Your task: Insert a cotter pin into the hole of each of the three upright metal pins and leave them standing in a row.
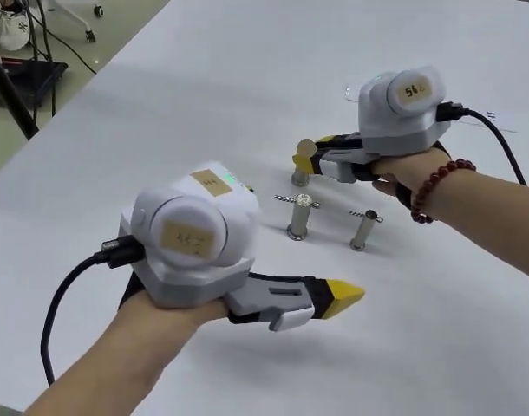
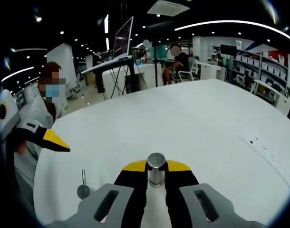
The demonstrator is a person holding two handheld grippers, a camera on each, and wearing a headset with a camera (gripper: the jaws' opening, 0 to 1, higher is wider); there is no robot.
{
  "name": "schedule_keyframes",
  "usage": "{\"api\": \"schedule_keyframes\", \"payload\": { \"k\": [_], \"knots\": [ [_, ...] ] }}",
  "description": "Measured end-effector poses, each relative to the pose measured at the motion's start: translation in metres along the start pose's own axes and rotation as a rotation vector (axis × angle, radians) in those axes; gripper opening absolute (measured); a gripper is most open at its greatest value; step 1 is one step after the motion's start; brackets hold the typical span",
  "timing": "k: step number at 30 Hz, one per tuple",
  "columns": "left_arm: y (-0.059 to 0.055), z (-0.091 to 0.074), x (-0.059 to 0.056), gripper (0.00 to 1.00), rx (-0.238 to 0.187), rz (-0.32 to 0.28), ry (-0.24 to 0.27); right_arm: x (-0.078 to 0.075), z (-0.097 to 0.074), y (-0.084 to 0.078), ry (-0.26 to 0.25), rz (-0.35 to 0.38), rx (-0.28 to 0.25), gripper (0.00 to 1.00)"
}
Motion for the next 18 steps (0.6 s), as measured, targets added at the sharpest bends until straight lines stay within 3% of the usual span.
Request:
{"api": "schedule_keyframes", "payload": {
  "k": [18],
  "knots": [
    [0.004, -0.004, 0.001, 0.99, -0.014, 0.01, -0.012, -0.026, -0.05, -0.02, -0.078, 0.0, 0.017, 0.08]
  ]
}}
Point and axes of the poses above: the centre of the closed fingertips' face, and the gripper's own axes: z roughly forward along the fingers, x roughly to its left, y roughly out of its top, the point moved 8 cm from there along -z, roughly backward along the fingers, and after that the axes turned 6 degrees about z, right-handed, at the moved point
